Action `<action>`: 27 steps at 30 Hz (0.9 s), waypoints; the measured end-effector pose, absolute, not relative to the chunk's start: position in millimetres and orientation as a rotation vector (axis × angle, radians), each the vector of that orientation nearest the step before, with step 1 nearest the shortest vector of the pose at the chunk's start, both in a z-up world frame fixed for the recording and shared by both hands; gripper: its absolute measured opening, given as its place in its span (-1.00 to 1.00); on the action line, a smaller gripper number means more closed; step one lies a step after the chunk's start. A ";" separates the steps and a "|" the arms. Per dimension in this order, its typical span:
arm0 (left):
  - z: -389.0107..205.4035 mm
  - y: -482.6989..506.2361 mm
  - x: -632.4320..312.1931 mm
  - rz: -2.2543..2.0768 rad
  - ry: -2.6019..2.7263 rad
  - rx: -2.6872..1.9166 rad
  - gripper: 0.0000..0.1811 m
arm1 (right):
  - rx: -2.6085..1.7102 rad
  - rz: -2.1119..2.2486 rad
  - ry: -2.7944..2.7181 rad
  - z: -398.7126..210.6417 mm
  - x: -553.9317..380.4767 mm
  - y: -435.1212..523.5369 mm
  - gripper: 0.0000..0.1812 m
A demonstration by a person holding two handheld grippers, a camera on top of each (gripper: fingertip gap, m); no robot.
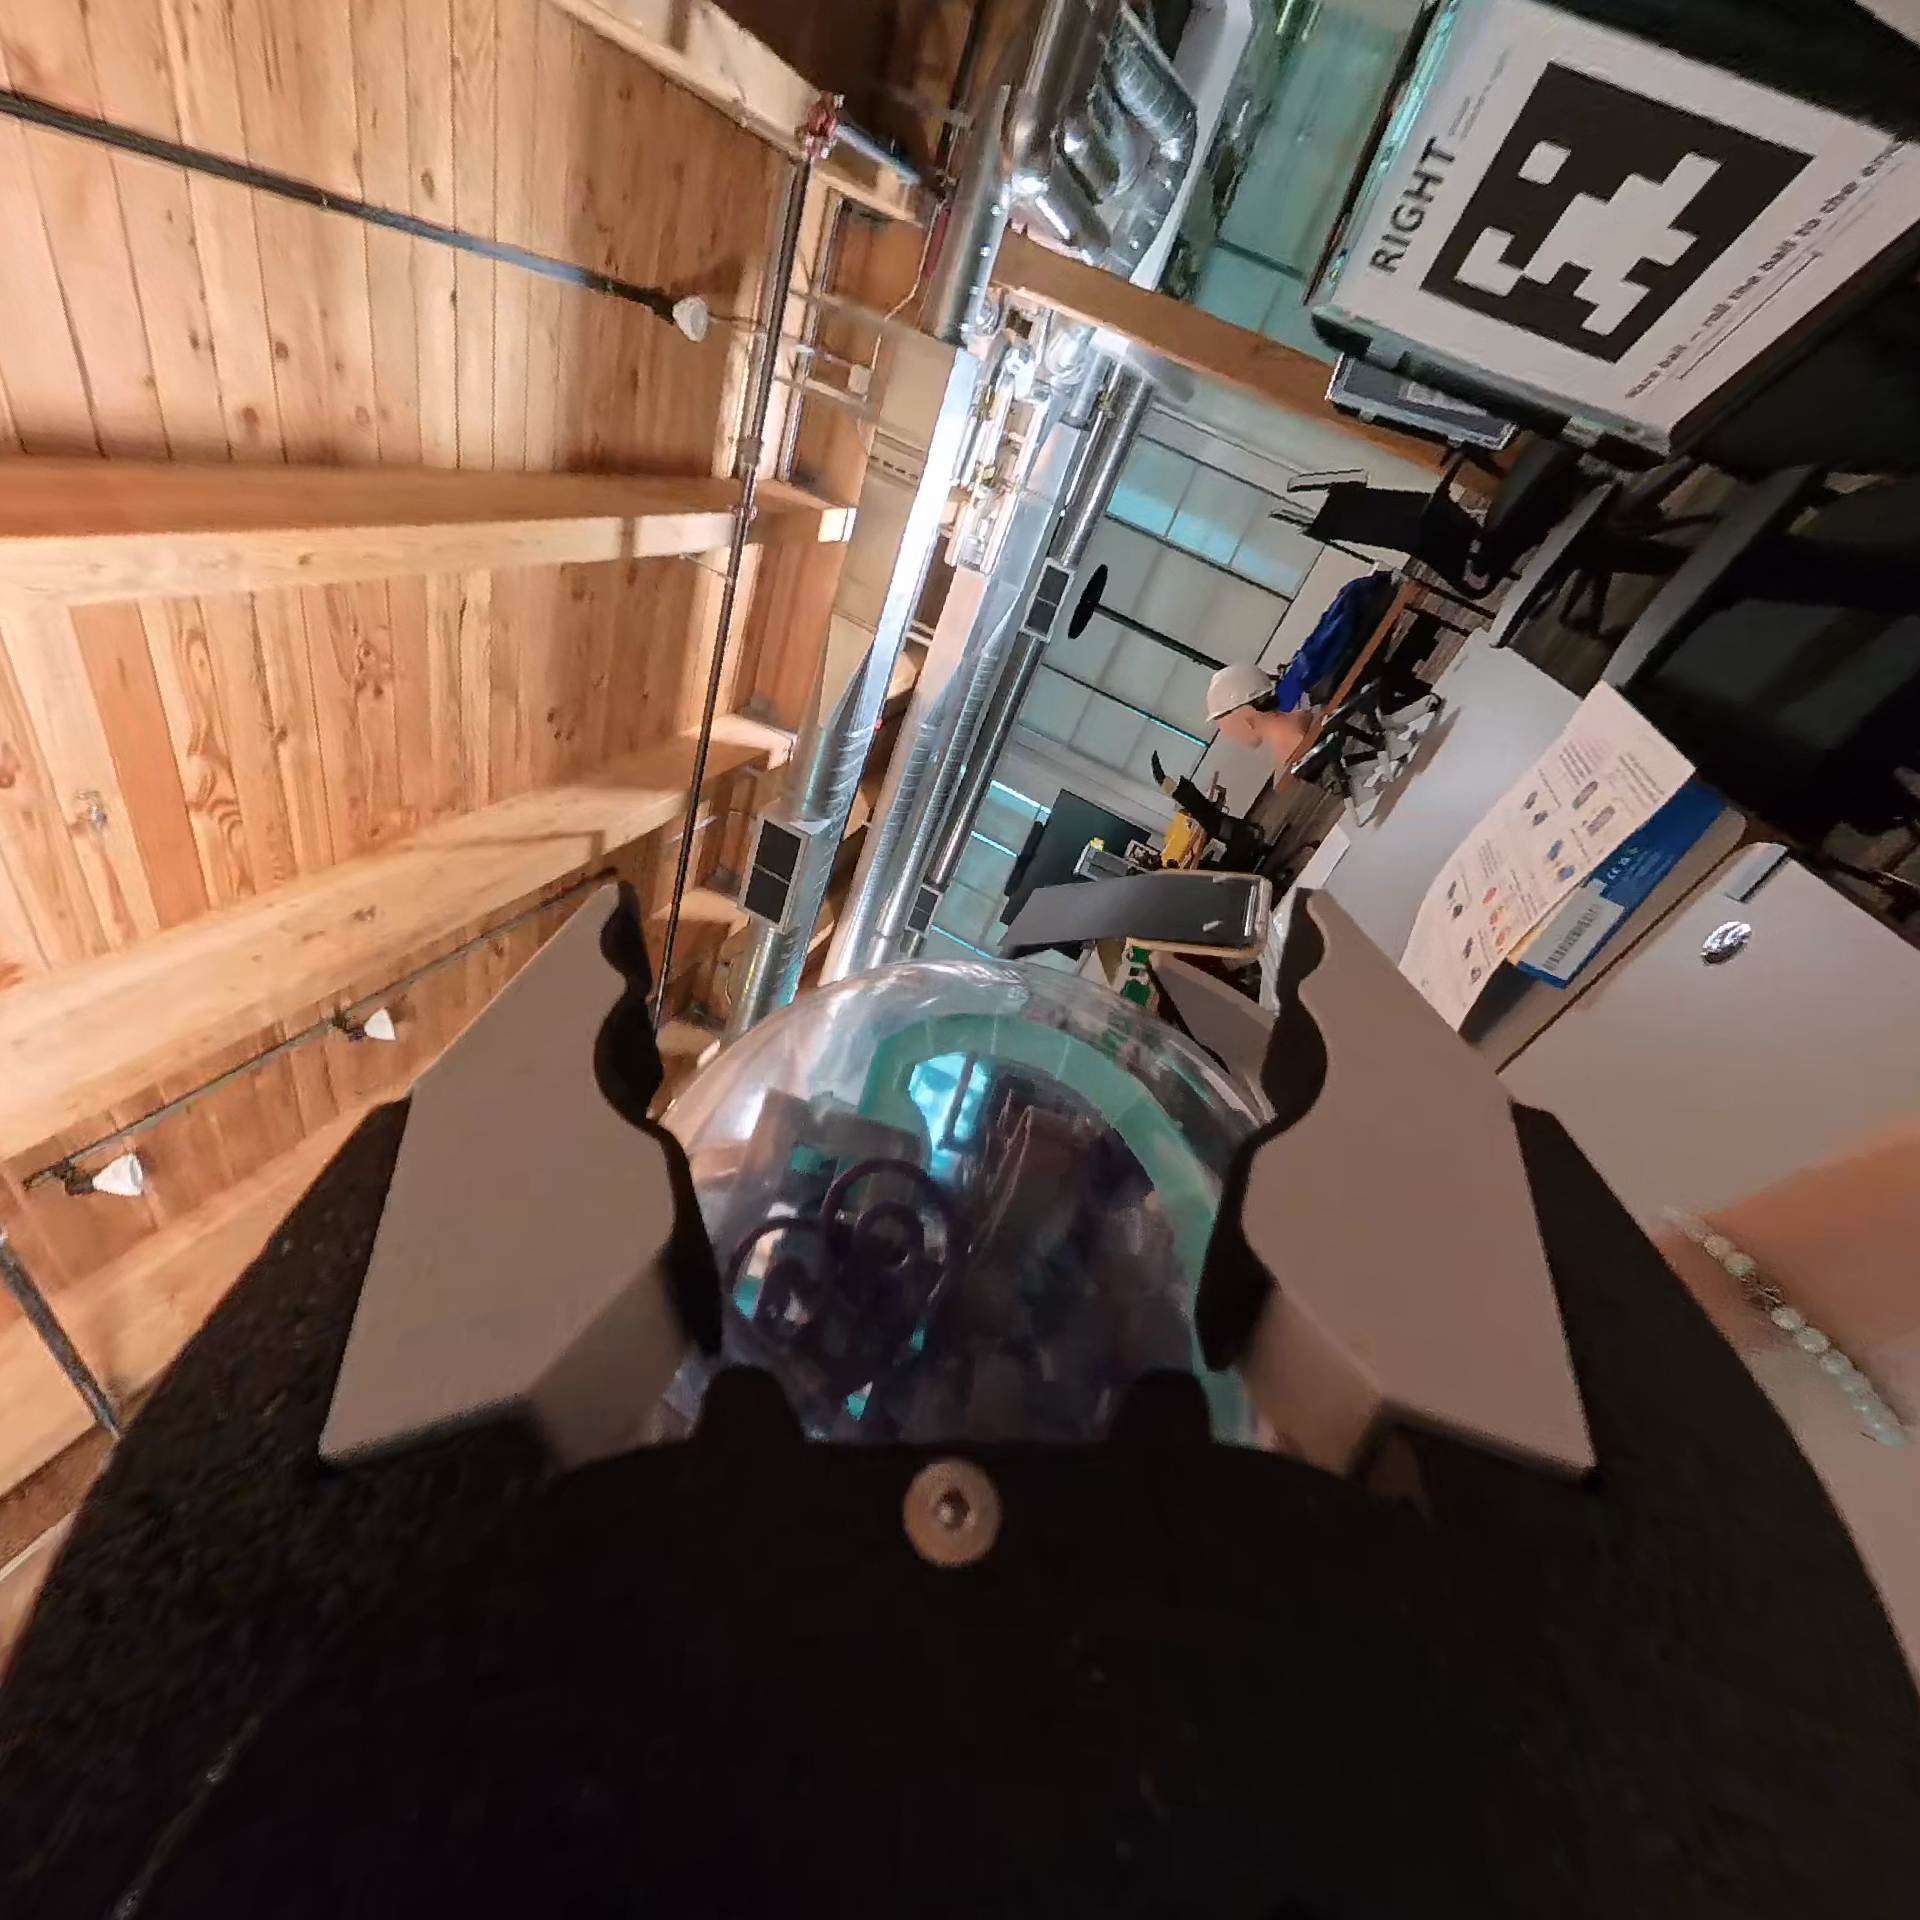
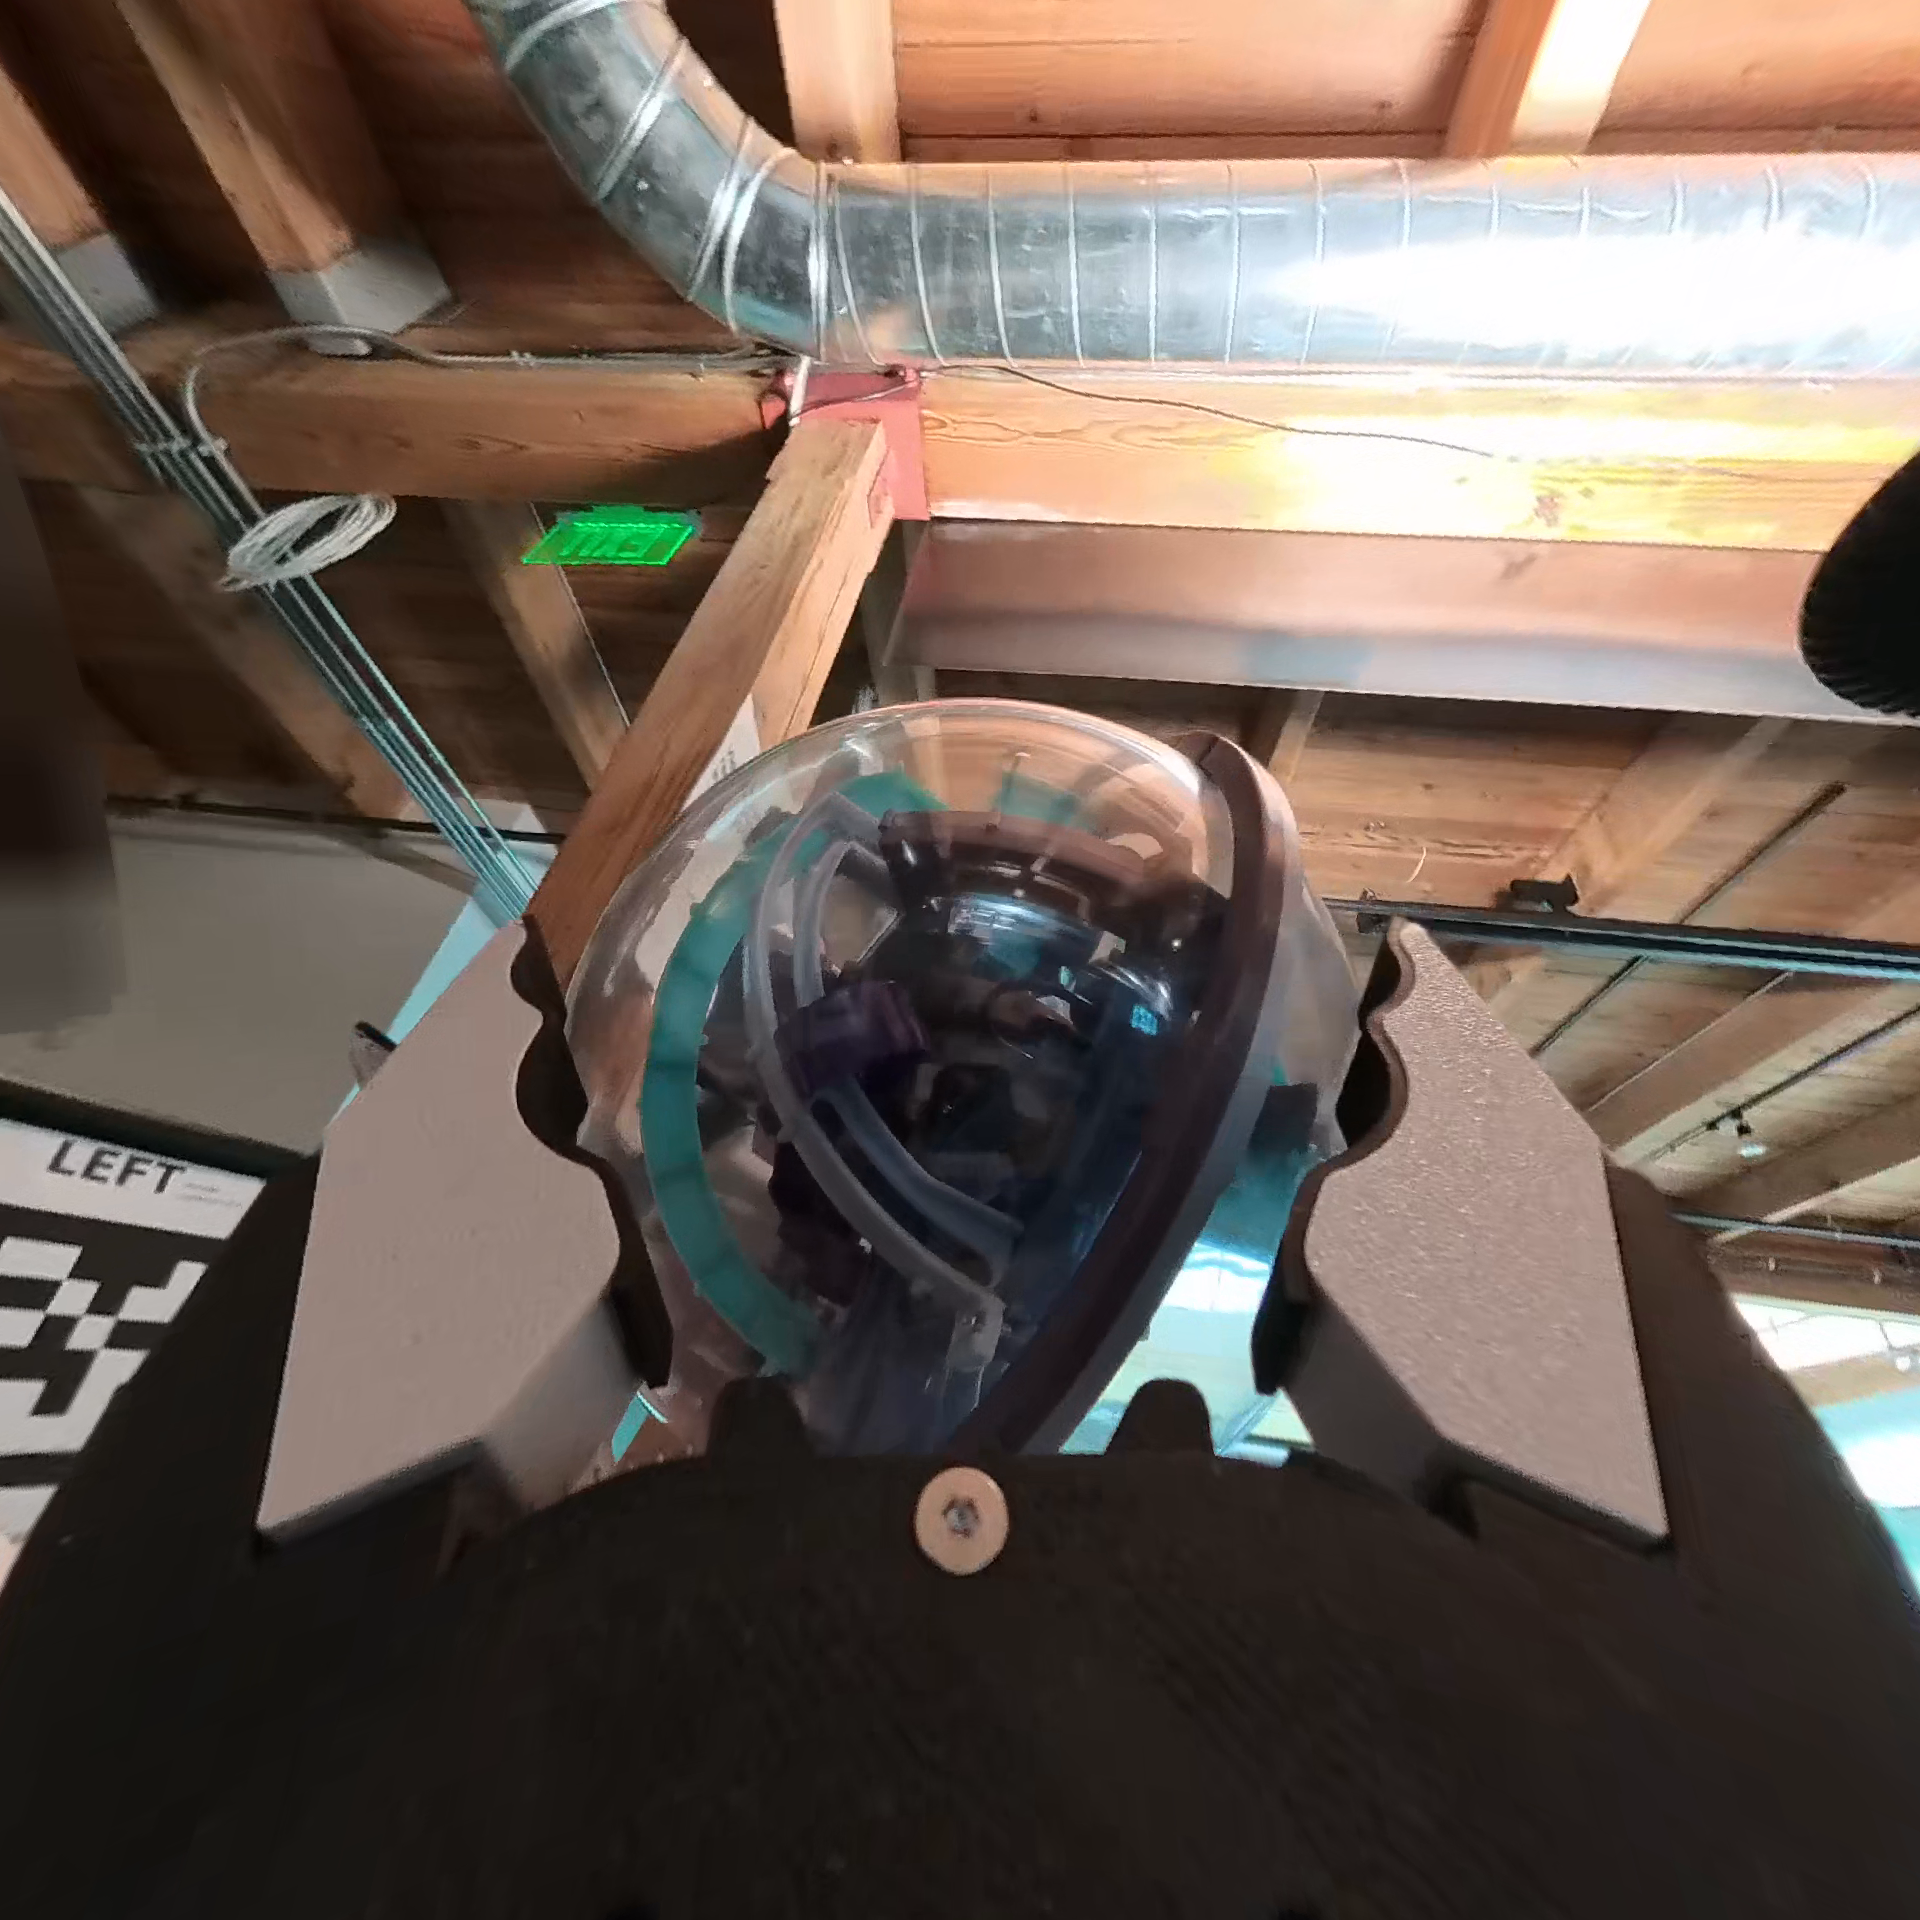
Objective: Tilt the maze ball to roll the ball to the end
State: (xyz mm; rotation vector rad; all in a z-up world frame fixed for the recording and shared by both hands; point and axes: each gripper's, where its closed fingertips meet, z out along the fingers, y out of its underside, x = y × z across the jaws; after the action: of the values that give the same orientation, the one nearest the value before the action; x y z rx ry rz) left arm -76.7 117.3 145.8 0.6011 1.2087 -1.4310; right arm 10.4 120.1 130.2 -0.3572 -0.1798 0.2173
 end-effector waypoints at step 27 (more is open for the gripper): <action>178.4 124.2 -180.9 -1.631 0.965 0.881 0.30 | -0.375 -0.130 -0.364 173.5 -99.6 87.9 0.48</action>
State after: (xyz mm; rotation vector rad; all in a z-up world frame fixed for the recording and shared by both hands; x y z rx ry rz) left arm -180.9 124.2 178.4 0.8813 0.9647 -1.6313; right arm -99.6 87.9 173.5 -0.3753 -0.3639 -0.1303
